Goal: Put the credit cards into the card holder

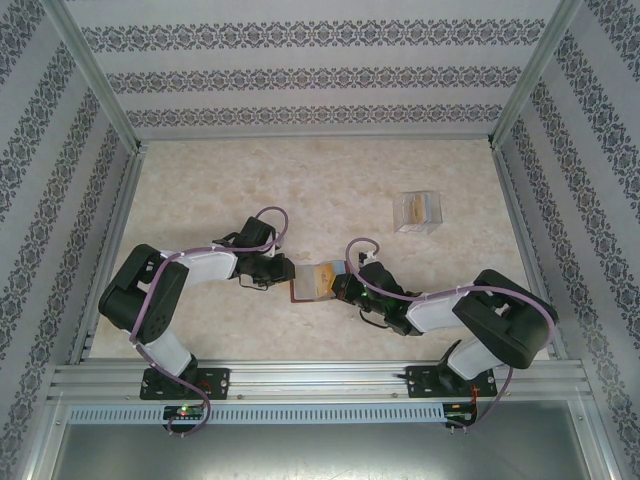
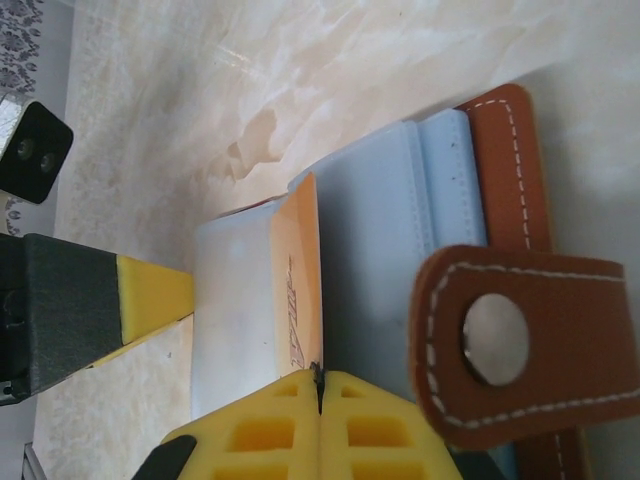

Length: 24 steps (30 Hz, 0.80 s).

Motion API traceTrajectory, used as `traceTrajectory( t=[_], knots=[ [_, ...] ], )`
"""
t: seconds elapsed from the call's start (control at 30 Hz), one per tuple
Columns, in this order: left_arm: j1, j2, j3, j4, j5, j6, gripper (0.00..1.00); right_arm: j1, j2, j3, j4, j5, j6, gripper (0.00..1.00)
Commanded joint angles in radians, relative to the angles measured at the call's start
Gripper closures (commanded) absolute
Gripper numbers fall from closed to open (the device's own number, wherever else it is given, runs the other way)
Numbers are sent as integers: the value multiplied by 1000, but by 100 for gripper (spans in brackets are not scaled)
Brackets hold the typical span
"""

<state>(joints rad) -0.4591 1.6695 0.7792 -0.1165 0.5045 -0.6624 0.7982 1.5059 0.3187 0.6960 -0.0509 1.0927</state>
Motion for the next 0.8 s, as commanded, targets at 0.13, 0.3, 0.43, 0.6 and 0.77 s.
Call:
traceTrajectory(
  t=[0.13, 0.3, 0.43, 0.6, 0.77],
  knots=[
    [-35, 33, 15, -15, -1, -7, 76, 5, 38, 19, 24, -30, -23, 100],
    [-36, 32, 12, -13, -5, -9, 76, 18, 107, 19, 85, -28, 37, 100],
    [-37, 34, 7, -12, -9, -13, 77, 34, 165, 56, 133, -45, 72, 100],
    [-39, 26, 3, -16, -15, -11, 77, 59, 194, 93, 128, -58, 74, 100],
    [-39, 23, 0, -13, -26, -21, 77, 64, 202, 115, 97, -74, 76, 100]
  ],
)
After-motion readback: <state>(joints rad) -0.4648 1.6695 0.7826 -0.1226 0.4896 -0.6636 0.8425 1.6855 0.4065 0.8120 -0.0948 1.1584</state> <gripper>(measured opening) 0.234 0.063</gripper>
